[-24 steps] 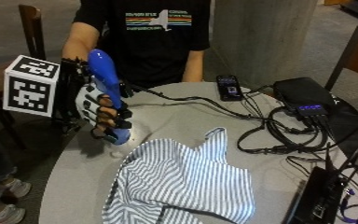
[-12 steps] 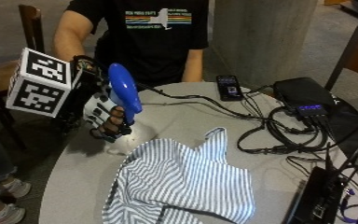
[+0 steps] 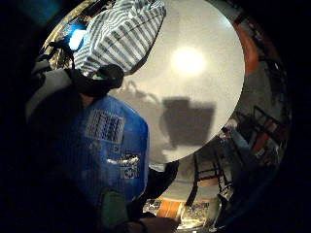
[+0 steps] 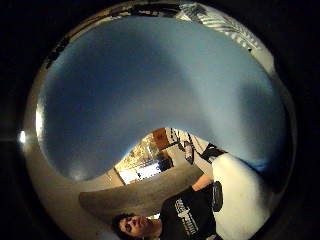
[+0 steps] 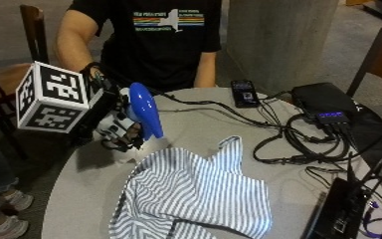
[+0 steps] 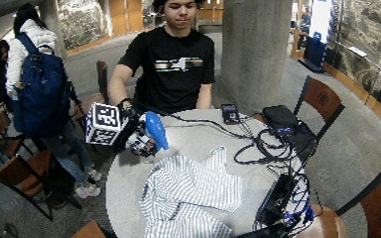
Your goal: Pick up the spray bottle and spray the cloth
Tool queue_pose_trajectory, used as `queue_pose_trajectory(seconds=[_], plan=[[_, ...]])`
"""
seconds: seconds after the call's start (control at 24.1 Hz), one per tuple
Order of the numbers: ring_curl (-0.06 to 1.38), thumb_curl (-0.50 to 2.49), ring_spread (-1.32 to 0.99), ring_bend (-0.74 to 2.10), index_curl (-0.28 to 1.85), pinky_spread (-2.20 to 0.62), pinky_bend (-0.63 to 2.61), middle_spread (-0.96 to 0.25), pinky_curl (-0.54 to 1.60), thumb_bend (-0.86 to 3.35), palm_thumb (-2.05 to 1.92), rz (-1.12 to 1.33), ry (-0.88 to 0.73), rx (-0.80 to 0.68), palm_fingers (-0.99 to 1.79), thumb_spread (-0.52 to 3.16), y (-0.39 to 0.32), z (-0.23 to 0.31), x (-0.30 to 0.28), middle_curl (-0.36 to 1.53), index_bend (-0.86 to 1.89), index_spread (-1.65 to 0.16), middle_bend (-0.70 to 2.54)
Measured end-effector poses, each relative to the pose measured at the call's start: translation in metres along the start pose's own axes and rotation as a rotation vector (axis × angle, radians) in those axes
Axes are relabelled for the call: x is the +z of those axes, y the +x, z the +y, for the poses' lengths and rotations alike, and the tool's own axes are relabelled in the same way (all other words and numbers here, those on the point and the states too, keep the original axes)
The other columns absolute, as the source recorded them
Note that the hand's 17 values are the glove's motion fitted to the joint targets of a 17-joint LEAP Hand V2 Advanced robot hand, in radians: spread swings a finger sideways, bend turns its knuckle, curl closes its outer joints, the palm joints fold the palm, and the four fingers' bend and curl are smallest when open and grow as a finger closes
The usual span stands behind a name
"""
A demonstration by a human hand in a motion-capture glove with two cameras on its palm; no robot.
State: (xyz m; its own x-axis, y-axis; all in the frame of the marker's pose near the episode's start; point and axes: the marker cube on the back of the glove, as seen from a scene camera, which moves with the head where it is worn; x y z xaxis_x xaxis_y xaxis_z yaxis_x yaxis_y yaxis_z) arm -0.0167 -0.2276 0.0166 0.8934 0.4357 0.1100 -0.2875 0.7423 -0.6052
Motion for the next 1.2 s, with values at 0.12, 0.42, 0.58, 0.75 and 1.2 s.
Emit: queue_pose_trajectory(seconds=[0.12, 0.42, 0.58, 0.75, 1.2], plan=[[0.39, 0.69, -0.06, 0.38, 0.55, 0.2, 0.4, -0.05, 0.31, -0.03, 0.96, 0.014, 0.001, 0.021, 1.22, 0.54, -0.001, -0.001, 0.001, 0.47, 0.26, -0.16, 0.36], [0.39, 0.7, -0.05, 0.38, 0.56, 0.19, 0.39, -0.04, 0.32, -0.03, 0.97, 0.021, 0.011, 0.054, 1.23, 0.54, -0.002, -0.002, 0.004, 0.48, 0.25, -0.16, 0.37], [0.39, 0.7, -0.05, 0.38, 0.57, 0.18, 0.4, -0.04, 0.32, -0.03, 0.96, 0.03, 0.007, 0.066, 1.23, 0.54, -0.003, -0.003, 0.005, 0.49, 0.24, -0.16, 0.37], [0.39, 0.7, -0.05, 0.38, 0.57, 0.18, 0.39, -0.04, 0.32, -0.03, 0.96, 0.037, 0.012, 0.07, 1.23, 0.54, -0.002, -0.003, 0.007, 0.49, 0.24, -0.16, 0.37], [0.39, 0.71, -0.05, 0.38, 0.59, 0.16, 0.4, -0.05, 0.33, -0.03, 0.96, -0.117, 0.155, -0.058, 1.23, 0.53, -0.009, 0.009, 0.006, 0.5, 0.24, -0.16, 0.37]])
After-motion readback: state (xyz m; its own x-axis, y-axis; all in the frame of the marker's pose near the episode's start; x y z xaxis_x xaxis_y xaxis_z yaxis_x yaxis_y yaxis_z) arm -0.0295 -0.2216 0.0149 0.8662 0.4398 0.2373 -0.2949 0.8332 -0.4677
